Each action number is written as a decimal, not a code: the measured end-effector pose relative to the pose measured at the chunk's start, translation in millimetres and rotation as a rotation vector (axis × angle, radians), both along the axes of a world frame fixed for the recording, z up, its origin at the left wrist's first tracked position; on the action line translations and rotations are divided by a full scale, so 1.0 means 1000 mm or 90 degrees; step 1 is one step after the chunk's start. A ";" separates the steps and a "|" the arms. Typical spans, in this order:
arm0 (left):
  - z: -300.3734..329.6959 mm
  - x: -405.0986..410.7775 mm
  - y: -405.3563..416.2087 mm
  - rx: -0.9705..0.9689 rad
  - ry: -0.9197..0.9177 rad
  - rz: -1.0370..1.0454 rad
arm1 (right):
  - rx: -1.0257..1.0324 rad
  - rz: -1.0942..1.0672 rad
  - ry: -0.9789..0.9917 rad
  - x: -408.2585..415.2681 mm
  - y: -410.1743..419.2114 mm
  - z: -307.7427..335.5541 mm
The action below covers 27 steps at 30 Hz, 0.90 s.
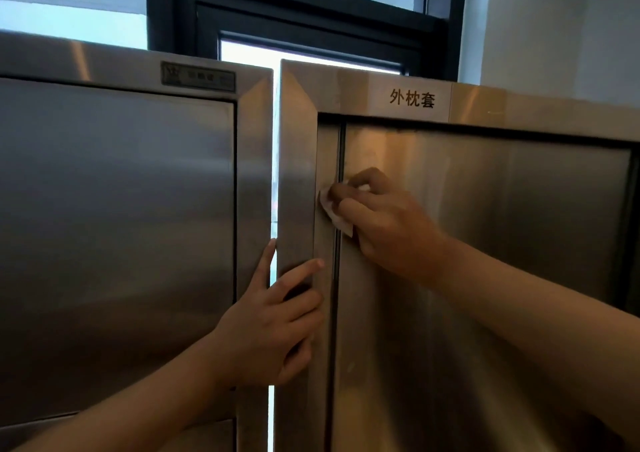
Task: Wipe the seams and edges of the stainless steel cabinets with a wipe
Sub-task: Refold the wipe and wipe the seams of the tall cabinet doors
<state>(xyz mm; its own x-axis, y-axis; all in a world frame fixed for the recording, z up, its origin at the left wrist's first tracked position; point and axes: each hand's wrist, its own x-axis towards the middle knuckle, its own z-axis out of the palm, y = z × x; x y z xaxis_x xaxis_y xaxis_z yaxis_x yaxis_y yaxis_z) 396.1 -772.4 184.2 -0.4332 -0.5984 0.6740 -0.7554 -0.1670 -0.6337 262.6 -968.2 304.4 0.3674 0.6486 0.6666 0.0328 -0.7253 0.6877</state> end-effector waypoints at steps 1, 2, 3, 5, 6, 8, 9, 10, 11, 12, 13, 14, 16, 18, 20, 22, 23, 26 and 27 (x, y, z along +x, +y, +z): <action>0.000 0.000 0.000 0.000 -0.001 0.000 | -0.010 -0.010 0.016 -0.003 -0.002 -0.014; 0.000 0.001 0.000 -0.001 0.000 -0.001 | -0.011 -0.022 0.035 -0.004 -0.006 -0.031; -0.002 0.001 0.000 -0.002 0.005 -0.003 | -0.003 -0.026 0.056 -0.006 -0.008 -0.049; -0.003 0.000 0.000 -0.004 0.013 -0.010 | 0.014 -0.014 0.092 -0.008 -0.009 -0.085; -0.003 -0.002 0.000 -0.004 0.015 -0.013 | 0.023 -0.010 0.100 -0.009 -0.008 -0.100; -0.002 -0.004 0.000 -0.001 0.015 -0.015 | 0.047 -0.006 0.116 -0.011 -0.005 -0.116; -0.001 -0.005 0.000 0.000 0.014 -0.012 | 0.055 -0.006 0.125 -0.012 -0.003 -0.117; 0.000 -0.005 0.000 0.001 0.010 -0.005 | 0.050 -0.011 0.137 -0.013 -0.004 -0.115; 0.000 -0.005 0.001 0.004 0.004 0.004 | 0.035 -0.015 0.146 -0.014 -0.002 -0.110; 0.000 -0.004 0.001 0.008 -0.001 0.013 | 0.021 -0.020 0.156 -0.014 -0.002 -0.104; 0.000 -0.004 0.002 0.013 -0.003 0.021 | 0.016 -0.018 0.158 -0.016 0.001 -0.094; -0.001 -0.003 0.002 0.018 -0.002 0.027 | 0.024 -0.009 0.143 -0.019 0.005 -0.082; -0.003 -0.003 0.002 0.021 0.002 0.037 | 0.066 0.033 0.079 -0.025 0.016 -0.049; -0.003 -0.004 0.001 0.017 0.004 0.042 | 0.109 0.074 0.000 -0.031 0.030 -0.011; -0.002 -0.005 0.001 0.011 0.004 0.038 | 0.129 0.091 -0.057 -0.028 0.042 0.018; -0.003 -0.006 0.002 0.010 0.009 0.029 | 0.127 0.072 -0.081 -0.014 0.043 0.033; -0.003 -0.006 0.002 0.009 0.009 0.025 | 0.126 0.054 -0.085 -0.006 0.042 0.036; -0.003 -0.003 0.000 0.001 -0.004 0.016 | 0.144 0.015 -0.086 0.015 0.038 0.021; -0.003 -0.002 0.000 -0.001 -0.007 0.011 | 0.161 0.010 -0.082 0.017 0.036 0.011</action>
<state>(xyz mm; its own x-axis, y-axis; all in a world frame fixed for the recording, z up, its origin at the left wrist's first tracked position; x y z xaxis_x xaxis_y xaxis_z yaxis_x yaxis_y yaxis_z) 394.0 -772.7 181.1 -0.4300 -0.6046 0.6704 -0.7458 -0.1805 -0.6412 279.5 -931.7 315.7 0.2608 0.4605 0.8485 -0.0302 -0.8746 0.4839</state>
